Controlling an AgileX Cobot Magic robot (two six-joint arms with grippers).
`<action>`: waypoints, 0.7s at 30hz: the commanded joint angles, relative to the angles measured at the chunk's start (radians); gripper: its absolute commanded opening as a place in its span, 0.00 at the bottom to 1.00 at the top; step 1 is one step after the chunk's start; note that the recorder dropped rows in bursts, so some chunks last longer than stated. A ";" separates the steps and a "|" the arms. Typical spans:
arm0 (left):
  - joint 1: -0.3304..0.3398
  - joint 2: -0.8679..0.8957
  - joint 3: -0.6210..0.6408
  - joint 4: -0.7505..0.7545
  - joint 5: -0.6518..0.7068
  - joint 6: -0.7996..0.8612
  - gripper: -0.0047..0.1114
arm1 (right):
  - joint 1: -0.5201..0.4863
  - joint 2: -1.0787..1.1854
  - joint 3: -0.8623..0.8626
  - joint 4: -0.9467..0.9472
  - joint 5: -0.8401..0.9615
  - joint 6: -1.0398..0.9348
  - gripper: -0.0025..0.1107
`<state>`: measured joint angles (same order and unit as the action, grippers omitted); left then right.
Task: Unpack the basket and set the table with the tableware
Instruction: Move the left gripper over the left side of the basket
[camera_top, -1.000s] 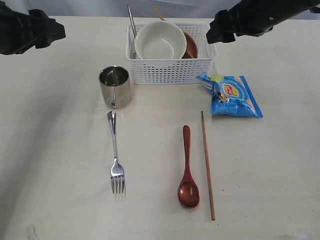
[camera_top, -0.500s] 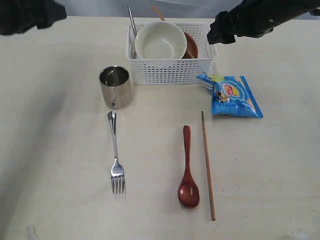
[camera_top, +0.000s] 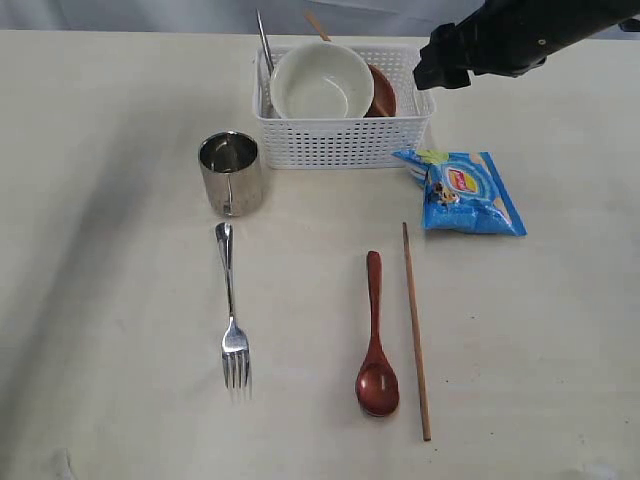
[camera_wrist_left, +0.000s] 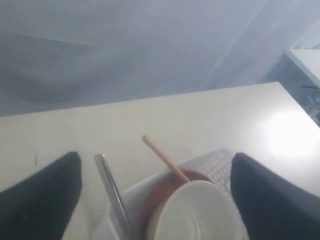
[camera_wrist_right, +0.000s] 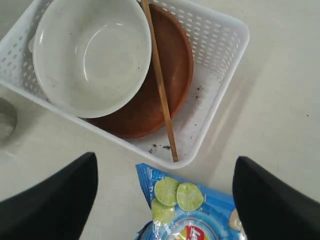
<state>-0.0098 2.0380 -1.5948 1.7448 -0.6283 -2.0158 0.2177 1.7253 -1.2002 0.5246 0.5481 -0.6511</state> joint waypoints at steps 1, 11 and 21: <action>0.001 0.159 -0.155 0.000 -0.098 -0.064 0.70 | -0.007 -0.006 0.004 0.002 -0.018 -0.001 0.65; 0.001 0.309 -0.266 0.000 -0.073 -0.081 0.69 | -0.007 -0.006 0.004 0.002 -0.030 -0.001 0.65; -0.012 0.322 -0.267 0.000 -0.020 -0.050 0.68 | -0.005 -0.006 0.004 0.002 -0.054 0.001 0.65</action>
<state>-0.0134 2.3605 -1.8549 1.7474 -0.6600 -2.0845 0.2177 1.7253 -1.2002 0.5246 0.5061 -0.6511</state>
